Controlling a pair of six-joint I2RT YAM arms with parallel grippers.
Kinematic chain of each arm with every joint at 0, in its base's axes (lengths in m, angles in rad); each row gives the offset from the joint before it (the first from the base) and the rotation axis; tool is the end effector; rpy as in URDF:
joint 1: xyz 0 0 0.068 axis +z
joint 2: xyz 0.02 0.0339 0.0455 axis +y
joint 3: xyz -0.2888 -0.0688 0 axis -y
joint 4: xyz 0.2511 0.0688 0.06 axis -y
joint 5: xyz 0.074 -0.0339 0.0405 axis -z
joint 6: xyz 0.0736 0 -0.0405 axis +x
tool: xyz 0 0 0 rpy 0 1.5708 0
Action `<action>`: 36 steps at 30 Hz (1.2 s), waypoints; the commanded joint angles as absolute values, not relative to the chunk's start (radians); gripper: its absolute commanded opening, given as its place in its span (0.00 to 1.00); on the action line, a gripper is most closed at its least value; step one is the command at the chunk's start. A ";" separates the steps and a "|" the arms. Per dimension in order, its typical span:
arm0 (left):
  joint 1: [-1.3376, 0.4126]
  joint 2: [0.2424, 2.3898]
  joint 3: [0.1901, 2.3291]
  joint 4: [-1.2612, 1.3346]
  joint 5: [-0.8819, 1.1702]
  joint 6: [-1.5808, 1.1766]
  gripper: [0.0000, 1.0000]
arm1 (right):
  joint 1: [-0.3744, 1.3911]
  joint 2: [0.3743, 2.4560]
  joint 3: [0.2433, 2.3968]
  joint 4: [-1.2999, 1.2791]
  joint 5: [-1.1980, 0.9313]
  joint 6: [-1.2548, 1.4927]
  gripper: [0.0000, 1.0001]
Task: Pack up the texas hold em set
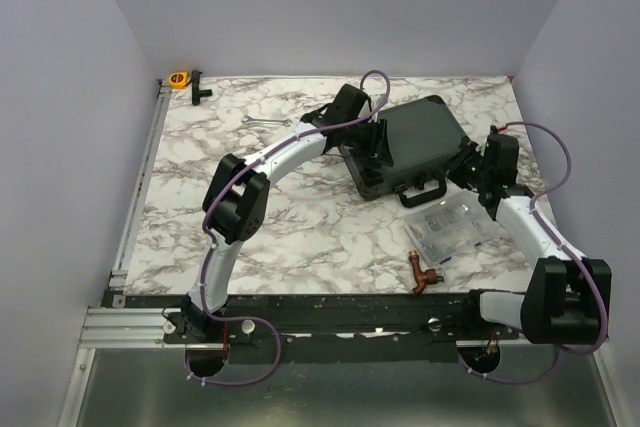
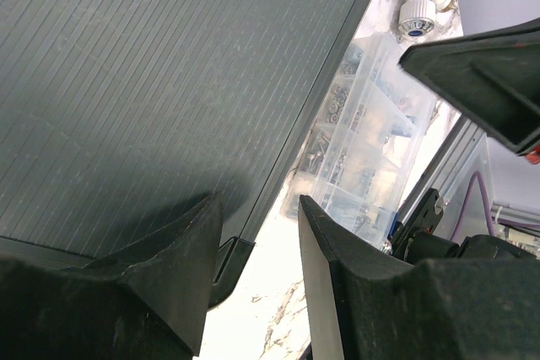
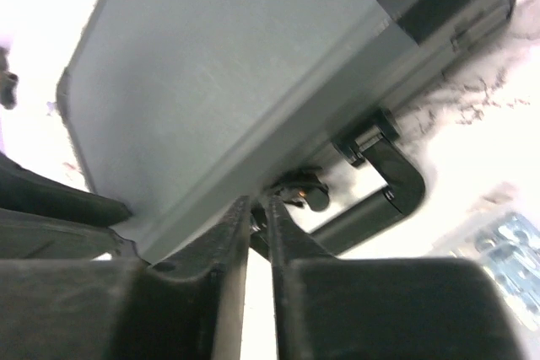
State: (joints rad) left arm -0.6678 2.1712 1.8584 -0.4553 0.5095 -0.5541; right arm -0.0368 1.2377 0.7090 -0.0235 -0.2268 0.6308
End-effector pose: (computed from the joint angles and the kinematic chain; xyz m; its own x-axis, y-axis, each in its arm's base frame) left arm 0.4018 -0.3626 0.2356 -0.8933 0.1195 -0.4333 0.4069 0.6245 -0.6666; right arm 0.2971 0.0056 0.2351 -0.5150 0.5940 -0.6180 0.1836 0.7806 0.5974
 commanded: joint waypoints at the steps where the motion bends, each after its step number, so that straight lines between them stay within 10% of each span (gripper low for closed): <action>1: -0.676 2.249 1.815 -0.658 0.455 -0.525 0.43 | -0.036 1.276 0.721 -0.218 -0.208 0.577 0.11; 36: -0.678 2.244 1.810 -0.647 0.471 -0.532 0.42 | 0.087 1.534 0.729 -0.089 -0.058 0.525 0.01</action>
